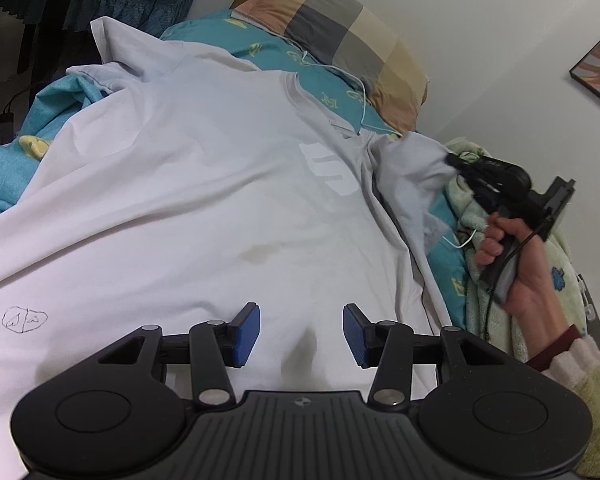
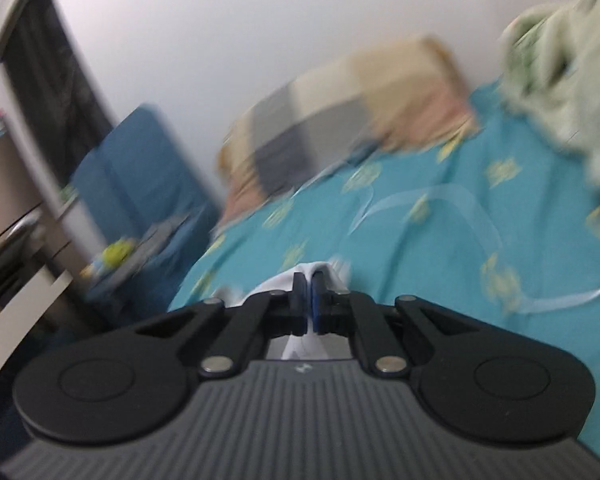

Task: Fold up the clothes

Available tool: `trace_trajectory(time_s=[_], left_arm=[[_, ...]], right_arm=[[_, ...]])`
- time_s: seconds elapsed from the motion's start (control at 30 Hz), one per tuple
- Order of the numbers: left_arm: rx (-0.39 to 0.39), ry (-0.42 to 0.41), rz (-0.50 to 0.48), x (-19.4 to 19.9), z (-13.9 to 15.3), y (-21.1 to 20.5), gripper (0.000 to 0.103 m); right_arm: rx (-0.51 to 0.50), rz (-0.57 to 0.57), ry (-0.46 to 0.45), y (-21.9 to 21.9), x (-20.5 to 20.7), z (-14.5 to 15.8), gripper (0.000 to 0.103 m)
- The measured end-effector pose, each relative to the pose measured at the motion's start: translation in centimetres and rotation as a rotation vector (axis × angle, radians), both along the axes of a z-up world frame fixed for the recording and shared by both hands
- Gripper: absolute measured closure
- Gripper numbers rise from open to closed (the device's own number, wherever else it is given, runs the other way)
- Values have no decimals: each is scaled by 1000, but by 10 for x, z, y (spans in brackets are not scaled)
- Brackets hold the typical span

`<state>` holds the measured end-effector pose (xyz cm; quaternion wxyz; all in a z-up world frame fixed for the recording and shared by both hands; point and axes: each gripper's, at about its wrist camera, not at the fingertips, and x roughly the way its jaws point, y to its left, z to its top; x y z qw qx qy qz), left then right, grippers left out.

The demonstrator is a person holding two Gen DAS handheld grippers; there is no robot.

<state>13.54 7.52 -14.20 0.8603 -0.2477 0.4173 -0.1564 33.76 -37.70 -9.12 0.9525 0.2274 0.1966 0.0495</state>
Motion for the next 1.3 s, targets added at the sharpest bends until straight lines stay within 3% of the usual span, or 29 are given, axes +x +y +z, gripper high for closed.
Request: trace_trajectory(time_s=[0.13,0.23,0.4,0.53,0.57,0.7,0.83,0.93,1.1,1.3], left_arm=[[8,-10,4,-2,2,0,55],[22,-13,6,-2,3,-1,55],[50,-6,14,1,0,-3,55],[58,-5,25,4,0,-3,55],[59,-4,27,5,-1,-3,55],[58,-4,28,5,0,-3,55],[52,-15,31,1,4,-2,54],[46,-24,36,-4,9,0,53],[66,-49,31,-15,17,0,52],[90,-51,29,-18,17,-2,52]], right_arm=[[-211,-232,8,-34,-6,20,98],[-229,-306,56,-64,-6,7,98],[-95,-269,155,-94,3,-30,96],[3,-208,172,-85,3,-33,94],[-7,-201,186,-81,4,-29,90],[-47,-182,211,-65,-11,-10,56],[9,-166,241,-63,-44,6,56],[82,-227,294,-62,-80,0,56],[343,-361,423,-58,-113,-50,57],[461,-478,388,-43,-117,-99,58]])
